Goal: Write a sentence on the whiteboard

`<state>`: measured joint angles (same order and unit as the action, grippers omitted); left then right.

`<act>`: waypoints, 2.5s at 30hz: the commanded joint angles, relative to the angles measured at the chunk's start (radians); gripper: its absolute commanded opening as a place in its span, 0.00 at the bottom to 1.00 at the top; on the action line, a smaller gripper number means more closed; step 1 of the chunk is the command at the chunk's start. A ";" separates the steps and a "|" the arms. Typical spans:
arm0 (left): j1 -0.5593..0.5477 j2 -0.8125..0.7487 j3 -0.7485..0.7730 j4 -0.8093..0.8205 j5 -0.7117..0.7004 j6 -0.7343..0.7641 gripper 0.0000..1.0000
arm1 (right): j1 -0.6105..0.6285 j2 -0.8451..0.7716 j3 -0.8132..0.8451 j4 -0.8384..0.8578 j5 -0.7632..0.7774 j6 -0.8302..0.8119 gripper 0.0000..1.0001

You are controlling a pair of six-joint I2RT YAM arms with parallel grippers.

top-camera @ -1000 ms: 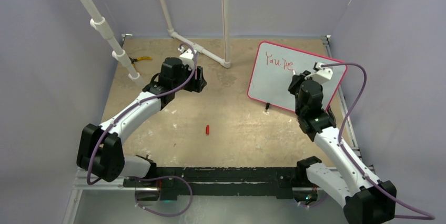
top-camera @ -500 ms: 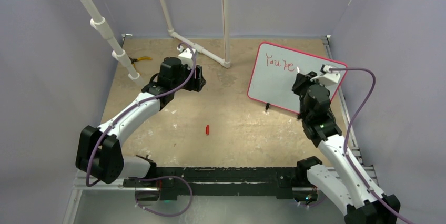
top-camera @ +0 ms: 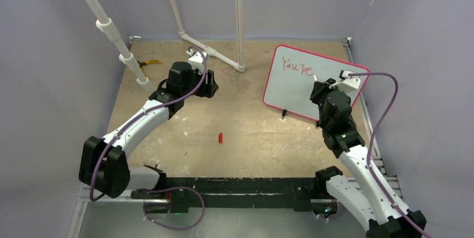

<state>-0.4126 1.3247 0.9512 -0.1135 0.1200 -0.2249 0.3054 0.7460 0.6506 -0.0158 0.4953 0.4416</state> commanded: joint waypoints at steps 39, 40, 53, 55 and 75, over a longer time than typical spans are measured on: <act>0.006 -0.050 -0.002 0.035 -0.025 0.001 0.57 | -0.232 -0.012 -0.025 0.083 -0.217 0.005 0.00; 0.006 -0.050 -0.003 0.035 -0.025 0.001 0.57 | -0.232 -0.008 -0.025 0.085 -0.214 0.005 0.00; 0.006 -0.051 -0.003 0.035 -0.028 0.002 0.57 | -0.235 0.010 -0.021 0.109 -0.188 -0.009 0.00; 0.006 -0.053 -0.003 0.035 -0.028 0.002 0.57 | -0.235 0.011 -0.021 0.114 -0.191 -0.013 0.00; 0.006 -0.055 -0.005 0.038 -0.021 -0.001 0.57 | -0.236 0.053 -0.014 0.078 -0.257 -0.027 0.00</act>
<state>-0.4126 1.3010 0.9508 -0.1127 0.0998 -0.2249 0.0761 0.8104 0.6296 0.0669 0.2394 0.4259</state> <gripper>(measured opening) 0.565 0.115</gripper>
